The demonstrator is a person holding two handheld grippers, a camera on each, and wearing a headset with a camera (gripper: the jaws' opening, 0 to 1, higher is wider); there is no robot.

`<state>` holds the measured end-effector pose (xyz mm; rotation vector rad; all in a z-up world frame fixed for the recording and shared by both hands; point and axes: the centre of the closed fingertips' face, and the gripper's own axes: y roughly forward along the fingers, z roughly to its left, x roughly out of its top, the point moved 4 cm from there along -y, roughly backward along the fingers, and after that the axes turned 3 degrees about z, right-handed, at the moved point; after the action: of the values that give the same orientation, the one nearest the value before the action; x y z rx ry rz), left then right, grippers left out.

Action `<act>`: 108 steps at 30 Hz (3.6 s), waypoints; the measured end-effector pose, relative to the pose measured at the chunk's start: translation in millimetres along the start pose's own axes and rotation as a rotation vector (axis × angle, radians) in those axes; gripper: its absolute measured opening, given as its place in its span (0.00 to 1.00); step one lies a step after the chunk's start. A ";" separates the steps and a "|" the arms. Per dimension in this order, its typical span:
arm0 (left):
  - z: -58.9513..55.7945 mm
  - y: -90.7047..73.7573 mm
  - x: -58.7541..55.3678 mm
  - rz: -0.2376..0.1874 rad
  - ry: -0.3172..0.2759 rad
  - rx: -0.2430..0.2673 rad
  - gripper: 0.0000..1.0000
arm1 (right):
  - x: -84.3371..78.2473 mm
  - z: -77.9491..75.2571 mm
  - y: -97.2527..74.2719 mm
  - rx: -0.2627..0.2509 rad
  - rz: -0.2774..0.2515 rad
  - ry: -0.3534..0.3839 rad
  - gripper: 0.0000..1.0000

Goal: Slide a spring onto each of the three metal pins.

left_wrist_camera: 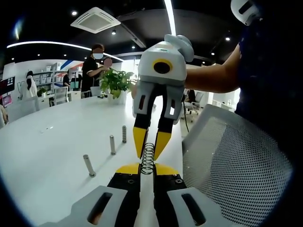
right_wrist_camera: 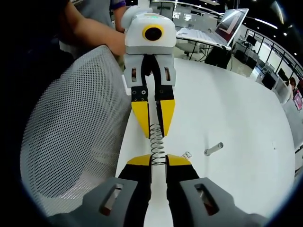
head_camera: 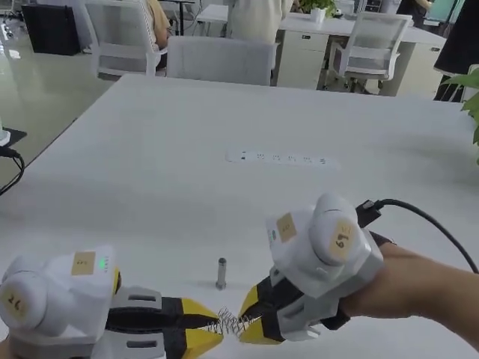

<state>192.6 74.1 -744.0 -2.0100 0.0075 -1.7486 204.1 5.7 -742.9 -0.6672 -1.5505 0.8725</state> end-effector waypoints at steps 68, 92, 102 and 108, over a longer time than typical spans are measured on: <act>10.5 1.6 12.5 -0.059 0.024 0.012 0.02 | 49.3 -10.2 -26.3 0.031 0.158 -0.015 0.07; 15.0 6.6 12.5 -0.051 0.034 0.012 0.02 | 51.0 -15.1 -25.9 0.045 0.196 -0.027 0.07; 14.5 10.9 8.3 -0.038 0.033 0.005 0.02 | 47.0 -14.9 -22.8 0.046 0.212 -0.012 0.07; 16.2 9.2 11.4 -0.049 0.040 0.016 0.03 | 48.3 -16.7 -26.3 0.037 0.209 -0.014 0.07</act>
<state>212.7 68.0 -737.8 -1.9789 -0.0426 -1.8131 214.3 33.0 -693.4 -0.8076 -1.4914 1.0612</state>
